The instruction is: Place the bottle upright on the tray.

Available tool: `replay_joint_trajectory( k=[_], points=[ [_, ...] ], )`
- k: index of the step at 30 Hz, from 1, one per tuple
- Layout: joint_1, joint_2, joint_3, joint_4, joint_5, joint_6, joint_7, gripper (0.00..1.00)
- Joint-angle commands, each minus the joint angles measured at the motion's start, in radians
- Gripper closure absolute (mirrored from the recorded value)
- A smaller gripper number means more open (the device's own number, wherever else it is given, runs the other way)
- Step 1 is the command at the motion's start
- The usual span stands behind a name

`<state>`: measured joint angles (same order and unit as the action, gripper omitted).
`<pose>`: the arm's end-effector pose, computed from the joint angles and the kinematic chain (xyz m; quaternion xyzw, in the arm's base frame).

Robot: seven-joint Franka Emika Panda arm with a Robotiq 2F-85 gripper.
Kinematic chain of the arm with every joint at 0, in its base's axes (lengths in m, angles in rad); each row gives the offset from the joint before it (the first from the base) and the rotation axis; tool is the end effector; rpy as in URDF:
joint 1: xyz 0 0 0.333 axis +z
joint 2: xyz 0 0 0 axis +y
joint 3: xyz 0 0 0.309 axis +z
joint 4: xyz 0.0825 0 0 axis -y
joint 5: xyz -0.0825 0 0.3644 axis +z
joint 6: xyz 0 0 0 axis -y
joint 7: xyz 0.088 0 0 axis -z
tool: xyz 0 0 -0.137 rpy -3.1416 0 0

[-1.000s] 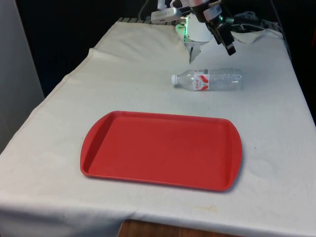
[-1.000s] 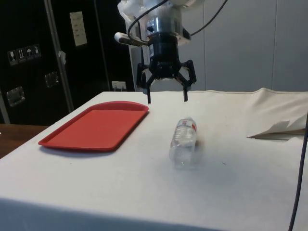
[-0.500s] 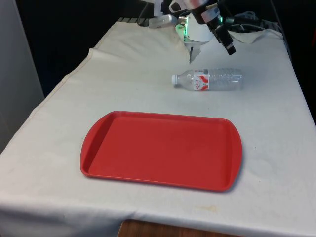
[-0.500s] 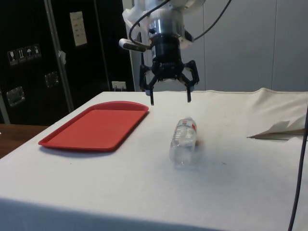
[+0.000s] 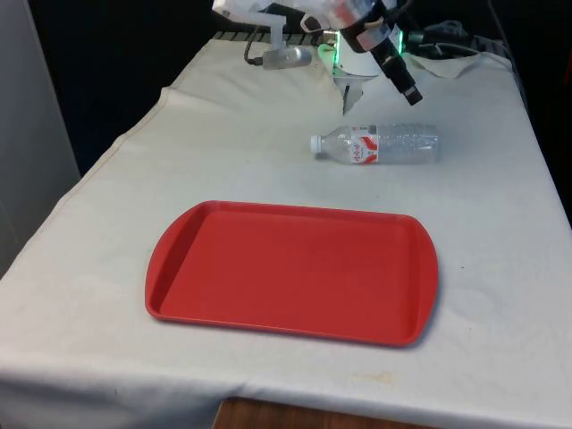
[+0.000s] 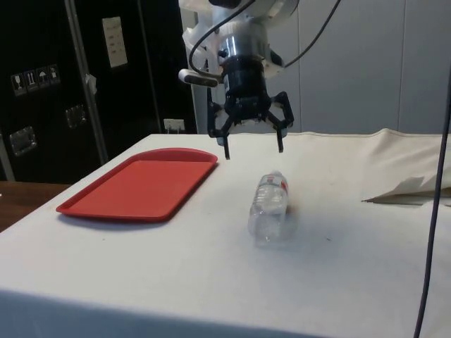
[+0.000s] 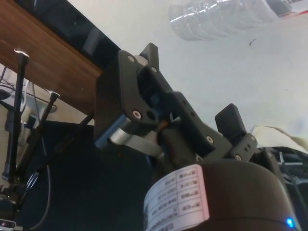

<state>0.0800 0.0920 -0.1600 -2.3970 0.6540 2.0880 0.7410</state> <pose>0.4396 0.0098 0.2425 -0.7680 0.5657 0.2528 0.1619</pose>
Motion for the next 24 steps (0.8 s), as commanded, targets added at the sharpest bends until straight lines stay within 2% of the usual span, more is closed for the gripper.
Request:
replay_joint_trajectory(
  k=[1, 11, 12, 13, 19, 20, 21, 22, 24],
  points=[
    [-0.004, 0.009, -0.003, 0.005, 0.013, -0.01, -0.008, 0.0],
    [-0.007, 0.045, -0.039, 0.022, 0.024, -0.046, -0.022, 0.0],
    [-0.002, 0.045, -0.045, 0.02, 0.013, -0.043, -0.015, 0.0],
    [-0.008, 0.053, -0.048, 0.027, 0.024, -0.053, -0.026, 0.0],
    [-0.01, 0.08, -0.076, 0.045, 0.023, -0.073, -0.04, 0.0],
    [-0.01, 0.085, -0.081, 0.048, 0.024, -0.075, -0.044, 0.0],
    [-0.004, 0.077, -0.079, 0.042, 0.014, -0.068, -0.033, 0.0],
    [-0.011, 0.094, -0.091, 0.052, 0.025, -0.08, -0.052, 0.0],
    [-0.013, 0.103, -0.101, 0.057, 0.028, -0.087, -0.064, 0.0]
  ],
)
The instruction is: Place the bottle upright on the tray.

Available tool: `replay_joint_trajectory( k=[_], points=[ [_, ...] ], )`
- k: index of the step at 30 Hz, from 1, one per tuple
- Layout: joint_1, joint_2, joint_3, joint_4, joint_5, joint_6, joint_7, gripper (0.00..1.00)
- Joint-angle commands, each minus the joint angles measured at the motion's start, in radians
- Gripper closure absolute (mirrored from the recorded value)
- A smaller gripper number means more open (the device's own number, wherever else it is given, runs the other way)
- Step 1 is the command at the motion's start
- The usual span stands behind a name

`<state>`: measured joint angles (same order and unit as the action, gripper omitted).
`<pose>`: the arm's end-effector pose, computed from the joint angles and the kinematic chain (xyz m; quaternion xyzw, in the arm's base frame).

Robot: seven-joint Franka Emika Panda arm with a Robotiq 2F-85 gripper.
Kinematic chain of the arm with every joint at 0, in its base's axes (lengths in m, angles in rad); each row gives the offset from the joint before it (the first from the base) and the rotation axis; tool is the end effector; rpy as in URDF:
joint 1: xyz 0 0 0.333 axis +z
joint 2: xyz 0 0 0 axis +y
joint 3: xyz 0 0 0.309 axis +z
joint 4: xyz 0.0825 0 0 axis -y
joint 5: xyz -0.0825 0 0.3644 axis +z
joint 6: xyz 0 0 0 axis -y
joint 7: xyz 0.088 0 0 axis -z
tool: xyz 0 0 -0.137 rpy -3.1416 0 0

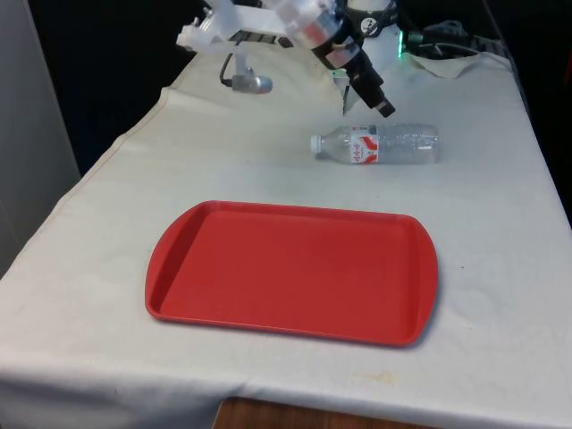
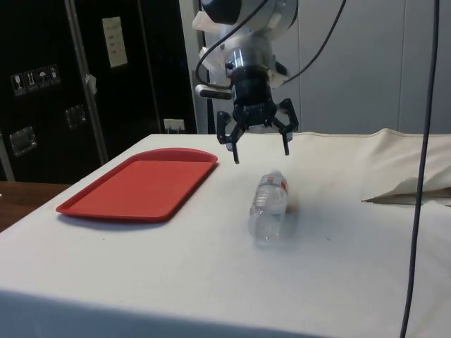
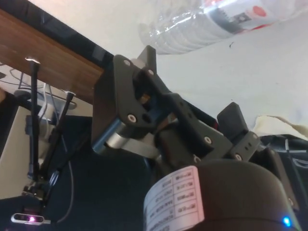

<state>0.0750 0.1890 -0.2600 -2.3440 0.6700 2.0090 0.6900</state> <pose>0.4404 -0.0313 0.2175 -0.7416 0.5840 0.2869 0.1629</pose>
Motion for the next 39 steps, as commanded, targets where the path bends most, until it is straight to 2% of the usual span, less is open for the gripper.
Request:
replay_joint_trajectory(
  k=[1, 7, 8, 9, 15, 16, 17, 18, 26, 27, 28, 33, 34, 35, 39],
  points=[
    [-0.008, 0.01, -0.006, 0.006, 0.013, -0.012, -0.018, 0.0],
    [-0.011, 0.044, -0.036, 0.021, 0.044, -0.042, -0.071, 0.0],
    [-0.005, 0.039, -0.039, 0.016, 0.031, -0.033, -0.06, 0.0],
    [-0.011, 0.048, -0.039, 0.023, 0.05, -0.047, -0.078, 0.0],
    [-0.016, 0.085, -0.062, 0.042, 0.09, -0.082, -0.137, 0.0],
    [-0.016, 0.091, -0.065, 0.045, 0.096, -0.087, -0.144, 0.0],
    [-0.009, 0.086, -0.069, 0.04, 0.086, -0.079, -0.136, 0.0],
    [-0.017, 0.097, -0.067, 0.049, 0.103, -0.092, -0.151, 0.0],
    [-0.021, 0.151, -0.09, 0.077, 0.152, -0.145, -0.21, 0.0],
    [-0.014, 0.143, -0.093, 0.072, 0.138, -0.133, -0.198, 0.0],
    [-0.022, 0.157, -0.093, 0.08, 0.158, -0.151, -0.217, 0.0],
    [-0.024, 0.191, -0.107, 0.094, 0.187, -0.175, -0.26, 0.0],
    [-0.017, 0.185, -0.109, 0.09, 0.177, -0.167, -0.25, 0.0],
    [-0.024, 0.196, -0.109, 0.096, 0.191, -0.178, -0.266, 0.0],
    [-0.025, 0.223, -0.119, 0.104, 0.213, -0.188, -0.305, 0.0]
  ],
)
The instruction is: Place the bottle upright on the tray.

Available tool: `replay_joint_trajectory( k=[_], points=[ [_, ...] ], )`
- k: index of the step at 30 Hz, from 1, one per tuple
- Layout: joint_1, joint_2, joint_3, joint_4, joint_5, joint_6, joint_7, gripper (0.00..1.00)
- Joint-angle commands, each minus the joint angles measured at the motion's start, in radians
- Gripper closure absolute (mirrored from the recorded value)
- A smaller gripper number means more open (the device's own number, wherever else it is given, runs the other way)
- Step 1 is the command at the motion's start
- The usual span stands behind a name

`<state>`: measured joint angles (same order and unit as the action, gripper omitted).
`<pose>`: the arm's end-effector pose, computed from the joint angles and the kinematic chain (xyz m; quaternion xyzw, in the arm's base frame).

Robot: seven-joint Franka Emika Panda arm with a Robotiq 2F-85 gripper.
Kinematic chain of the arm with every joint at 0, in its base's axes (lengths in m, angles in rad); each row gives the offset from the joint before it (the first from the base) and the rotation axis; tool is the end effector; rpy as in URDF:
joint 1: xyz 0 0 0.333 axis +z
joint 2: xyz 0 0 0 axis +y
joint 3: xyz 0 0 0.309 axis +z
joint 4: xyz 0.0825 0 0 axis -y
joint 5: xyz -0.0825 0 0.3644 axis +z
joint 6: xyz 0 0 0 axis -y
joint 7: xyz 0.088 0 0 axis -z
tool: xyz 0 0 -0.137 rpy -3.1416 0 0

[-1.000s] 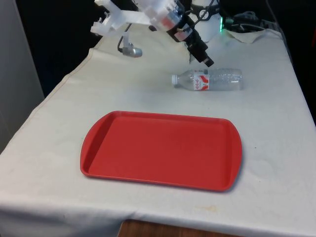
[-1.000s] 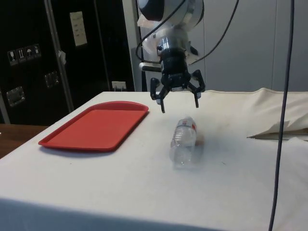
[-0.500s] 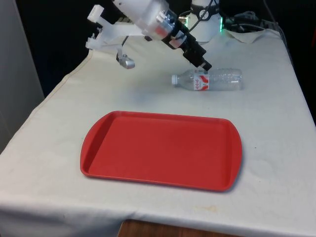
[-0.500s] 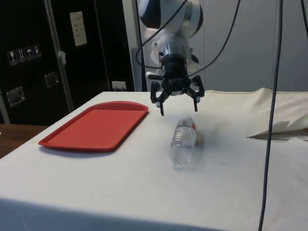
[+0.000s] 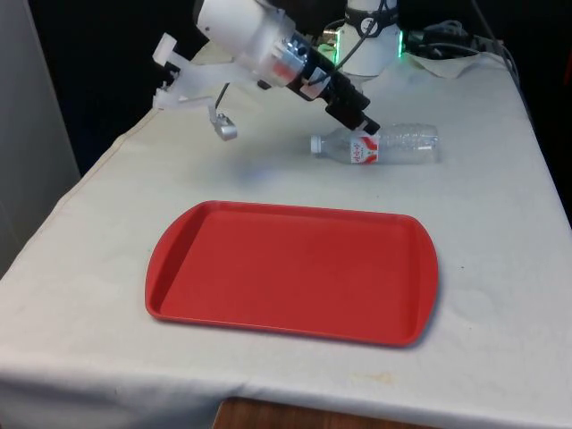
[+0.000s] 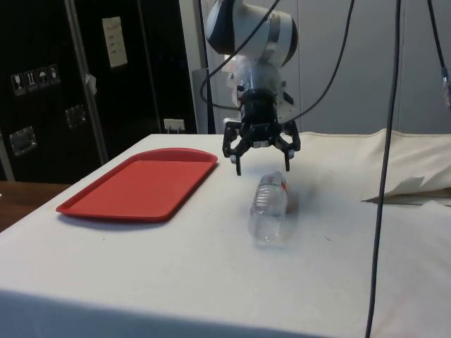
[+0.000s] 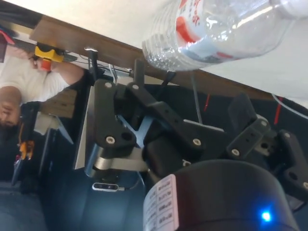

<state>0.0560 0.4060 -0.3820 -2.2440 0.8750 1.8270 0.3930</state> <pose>0.4395 -0.0716 0.1639 -0.7110 0.5566 0.3440 0.2575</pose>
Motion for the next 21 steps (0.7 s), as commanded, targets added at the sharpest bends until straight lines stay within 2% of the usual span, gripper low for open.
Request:
replay_joint_trajectory(
  k=[1, 5, 6, 8, 14, 21],
  points=[
    [-0.006, 0.01, 0.002, 0.006, 0.013, -0.007, -0.016, 0.0],
    [-0.004, 0.029, -0.002, 0.009, 0.029, -0.005, -0.045, 0.0],
    [0.0, 0.023, -0.005, 0.005, 0.019, -0.003, -0.034, 0.0],
    [-0.003, 0.035, -0.003, 0.01, 0.032, -0.005, -0.051, 0.0],
    [0.0, 0.043, -0.006, 0.009, 0.027, -0.003, -0.05, 0.0],
    [-0.003, 0.065, -0.006, 0.02, 0.034, -0.004, -0.043, 0.0]
  ],
)
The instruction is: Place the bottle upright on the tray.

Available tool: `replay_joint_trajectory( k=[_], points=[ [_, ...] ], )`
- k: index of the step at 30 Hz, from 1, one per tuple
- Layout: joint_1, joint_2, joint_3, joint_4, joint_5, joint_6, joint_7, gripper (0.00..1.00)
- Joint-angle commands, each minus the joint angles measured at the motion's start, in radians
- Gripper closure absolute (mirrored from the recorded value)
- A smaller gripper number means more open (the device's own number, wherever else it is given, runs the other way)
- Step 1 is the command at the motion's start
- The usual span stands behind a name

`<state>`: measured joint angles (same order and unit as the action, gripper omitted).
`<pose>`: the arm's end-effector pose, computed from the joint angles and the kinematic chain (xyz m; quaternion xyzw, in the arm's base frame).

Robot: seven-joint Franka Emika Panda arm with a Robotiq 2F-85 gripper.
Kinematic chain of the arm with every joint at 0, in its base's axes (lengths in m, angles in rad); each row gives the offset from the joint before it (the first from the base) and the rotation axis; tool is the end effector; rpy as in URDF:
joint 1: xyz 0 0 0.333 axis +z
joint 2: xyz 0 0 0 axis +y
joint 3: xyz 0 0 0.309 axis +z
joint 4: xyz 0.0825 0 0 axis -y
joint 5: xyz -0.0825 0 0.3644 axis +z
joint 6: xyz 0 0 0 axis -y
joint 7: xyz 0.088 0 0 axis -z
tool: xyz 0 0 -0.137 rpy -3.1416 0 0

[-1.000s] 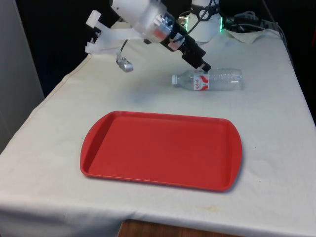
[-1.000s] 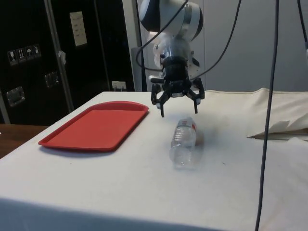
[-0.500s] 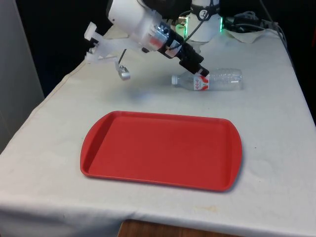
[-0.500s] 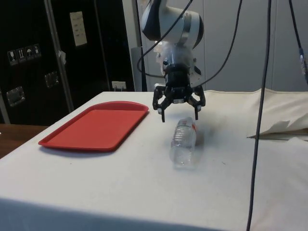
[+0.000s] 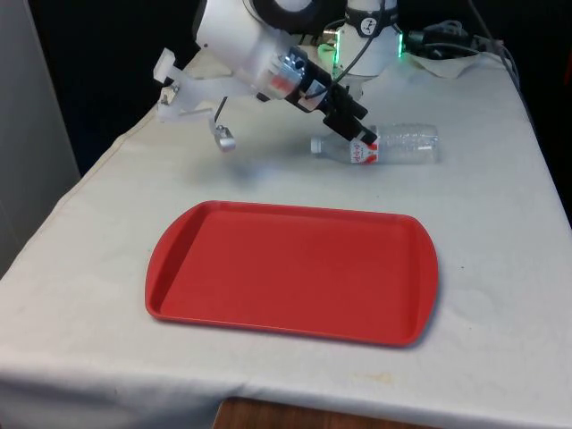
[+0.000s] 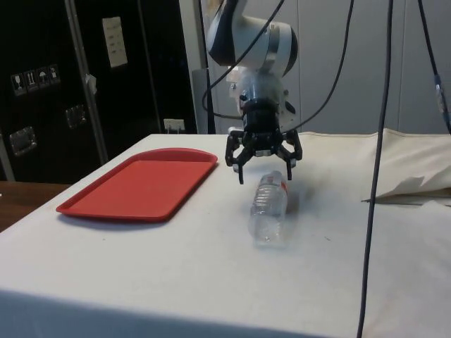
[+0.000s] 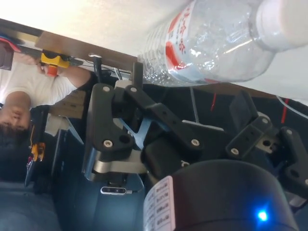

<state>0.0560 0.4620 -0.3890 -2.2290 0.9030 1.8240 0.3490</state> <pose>0.4376 -0.0750 0.1444 -0.7090 0.5547 0.3483 0.2614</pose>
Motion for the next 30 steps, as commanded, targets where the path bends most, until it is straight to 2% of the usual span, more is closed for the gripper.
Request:
replay_joint_trajectory(
  k=[1, 2, 10, 11, 12, 19, 20, 27, 28, 30],
  points=[
    [0.0, 0.003, 0.0, 0.001, 0.0, 0.0, 0.001, 0.0],
    [-0.003, 0.013, 0.001, 0.005, 0.008, 0.0, 0.001, 0.0],
    [-0.003, 0.029, -0.005, 0.007, 0.015, 0.006, -0.003, 0.0],
    [0.0, 0.025, -0.006, 0.004, 0.008, 0.003, 0.0, 0.0],
    [-0.003, 0.031, -0.006, 0.007, 0.016, 0.006, -0.004, 0.0],
    [0.0, 0.04, -0.014, 0.004, 0.014, 0.003, -0.005, 0.0],
    [-0.003, 0.045, -0.012, 0.007, 0.023, 0.008, -0.008, 0.0],
    [-0.003, 0.061, -0.016, 0.008, 0.029, 0.01, -0.01, 0.0],
    [0.0, 0.057, -0.019, 0.005, 0.019, 0.005, -0.005, 0.0],
    [-0.003, 0.065, -0.017, 0.009, 0.03, 0.01, -0.01, 0.0]
  ],
)
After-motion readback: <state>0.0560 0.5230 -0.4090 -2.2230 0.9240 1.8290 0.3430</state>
